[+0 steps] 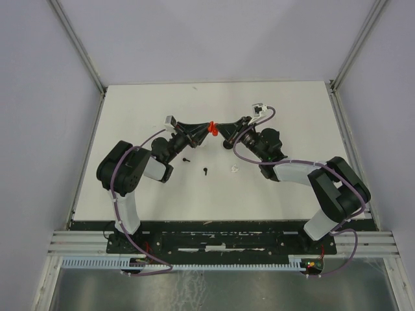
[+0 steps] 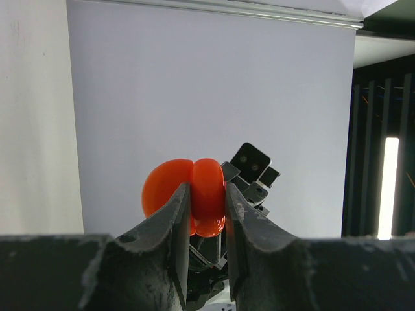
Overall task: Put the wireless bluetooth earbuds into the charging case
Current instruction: Place the earbud in the charging case.
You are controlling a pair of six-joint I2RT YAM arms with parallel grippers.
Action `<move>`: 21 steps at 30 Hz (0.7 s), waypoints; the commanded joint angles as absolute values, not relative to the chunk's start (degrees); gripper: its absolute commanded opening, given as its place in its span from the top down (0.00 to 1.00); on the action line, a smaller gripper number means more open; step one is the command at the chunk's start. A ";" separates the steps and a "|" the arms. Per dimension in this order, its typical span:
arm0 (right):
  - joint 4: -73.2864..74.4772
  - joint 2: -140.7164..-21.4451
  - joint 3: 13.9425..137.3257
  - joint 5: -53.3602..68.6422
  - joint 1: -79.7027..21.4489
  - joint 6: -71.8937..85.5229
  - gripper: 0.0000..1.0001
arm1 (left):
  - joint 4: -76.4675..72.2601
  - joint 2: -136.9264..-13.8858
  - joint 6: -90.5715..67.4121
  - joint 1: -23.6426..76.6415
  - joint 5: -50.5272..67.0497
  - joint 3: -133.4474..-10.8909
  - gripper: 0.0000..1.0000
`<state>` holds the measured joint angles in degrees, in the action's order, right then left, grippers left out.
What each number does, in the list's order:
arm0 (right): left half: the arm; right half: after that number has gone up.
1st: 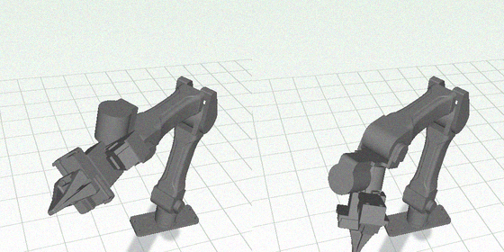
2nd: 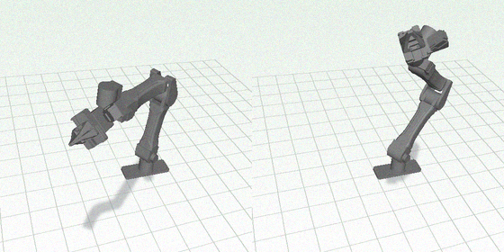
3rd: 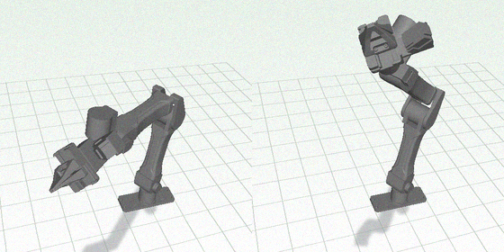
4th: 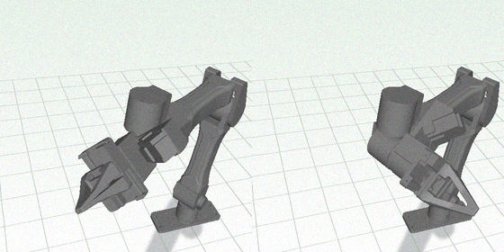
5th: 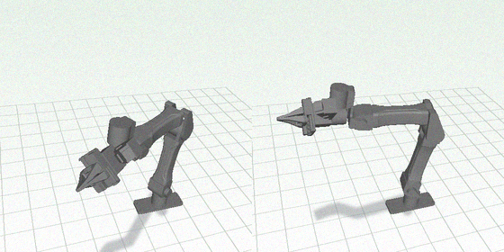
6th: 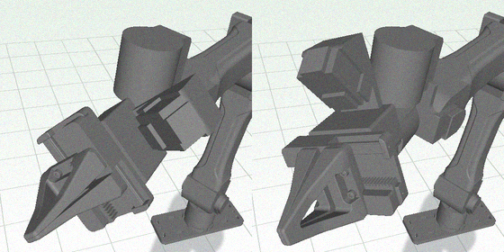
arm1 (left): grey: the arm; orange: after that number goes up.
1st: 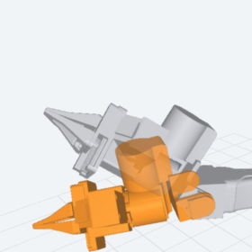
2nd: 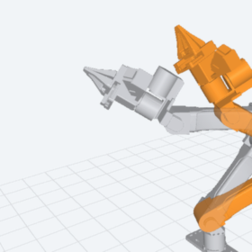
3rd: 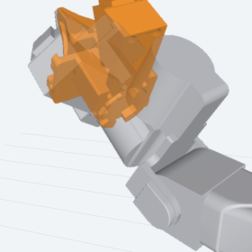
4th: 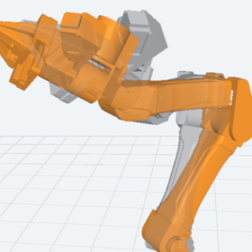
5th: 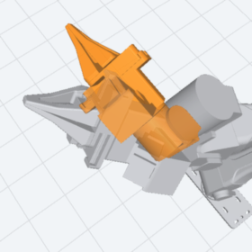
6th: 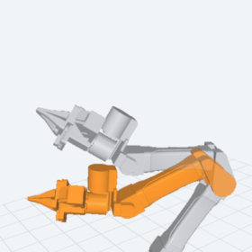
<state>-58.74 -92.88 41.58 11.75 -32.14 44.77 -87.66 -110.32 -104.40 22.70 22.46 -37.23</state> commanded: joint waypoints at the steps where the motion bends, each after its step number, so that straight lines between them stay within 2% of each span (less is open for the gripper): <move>1: -62.90 -93.43 40.93 12.09 -32.09 45.34 0.99 | -95.55 -110.96 -106.82 23.01 21.36 -38.41 0.97; 7: -63.07 -93.10 40.18 11.71 -32.14 45.59 0.98 | -96.17 -111.34 -107.19 22.93 21.27 -38.49 0.97; 9: -63.18 -93.10 40.00 11.81 -32.10 45.73 0.92 | -96.16 -111.36 -107.10 22.86 21.27 -38.58 0.97; 14: -62.49 -92.54 40.01 11.89 -32.11 45.77 0.70 | -96.16 -111.99 -107.10 22.79 21.35 -38.84 0.97; 17: -61.71 -91.42 39.66 11.66 -32.17 45.31 0.64 | -96.46 -112.34 -107.24 22.76 21.44 -38.86 0.97; 21: -58.97 -89.85 39.57 11.25 -32.15 44.08 0.62 | -96.59 -112.38 -107.20 22.22 21.57 -39.00 0.97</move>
